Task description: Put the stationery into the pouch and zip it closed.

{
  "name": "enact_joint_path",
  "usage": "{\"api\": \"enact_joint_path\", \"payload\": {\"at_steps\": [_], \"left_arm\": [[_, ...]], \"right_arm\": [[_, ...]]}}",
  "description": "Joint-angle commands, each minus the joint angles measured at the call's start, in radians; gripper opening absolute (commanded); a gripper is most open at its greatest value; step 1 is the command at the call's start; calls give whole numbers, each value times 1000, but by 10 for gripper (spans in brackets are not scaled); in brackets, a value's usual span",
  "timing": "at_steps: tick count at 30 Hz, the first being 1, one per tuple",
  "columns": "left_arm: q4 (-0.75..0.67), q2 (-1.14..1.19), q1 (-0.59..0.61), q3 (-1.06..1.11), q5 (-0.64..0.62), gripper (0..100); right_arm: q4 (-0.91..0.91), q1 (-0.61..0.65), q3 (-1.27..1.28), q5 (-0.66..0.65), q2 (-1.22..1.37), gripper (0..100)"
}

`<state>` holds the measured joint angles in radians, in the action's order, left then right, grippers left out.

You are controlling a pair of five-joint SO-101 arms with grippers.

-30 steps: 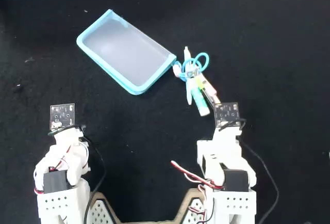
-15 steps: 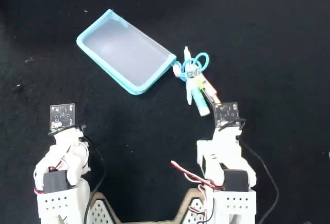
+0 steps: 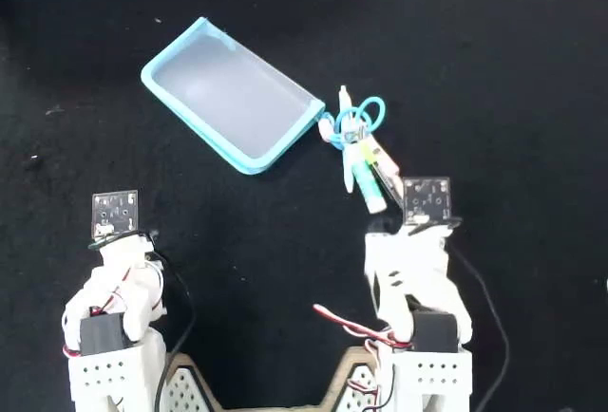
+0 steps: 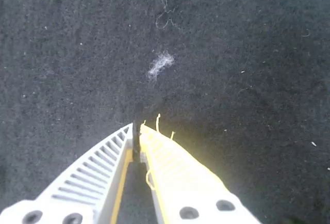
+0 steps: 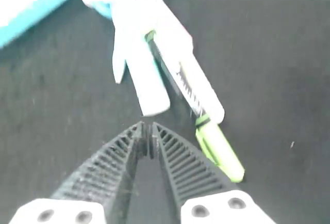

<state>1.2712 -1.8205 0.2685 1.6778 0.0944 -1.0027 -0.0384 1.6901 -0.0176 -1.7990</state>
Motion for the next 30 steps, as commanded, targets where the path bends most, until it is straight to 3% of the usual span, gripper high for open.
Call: {"api": "enact_joint_path", "payload": {"at_steps": [1,8,13,18,20,25,30], "left_arm": [[-11,-3,-4,13,-3,30],[-215,-3,154,-102,25,30],[-356,-3,197,-114,230,30],[-423,-3,205,-140,235,30],[-420,-3,205,-177,232,30],[-327,-3,205,-354,196,30],[-203,-3,203,-545,181,30]], "right_arm": [[107,9,-38,-54,-38,15],[80,5,-214,-417,-38,15],[17,6,-292,-457,-38,16],[-92,8,-455,-459,-38,16],[-127,8,-541,-459,-38,34],[-184,8,-699,-451,-38,198],[-218,8,-834,-457,-27,156]]}}
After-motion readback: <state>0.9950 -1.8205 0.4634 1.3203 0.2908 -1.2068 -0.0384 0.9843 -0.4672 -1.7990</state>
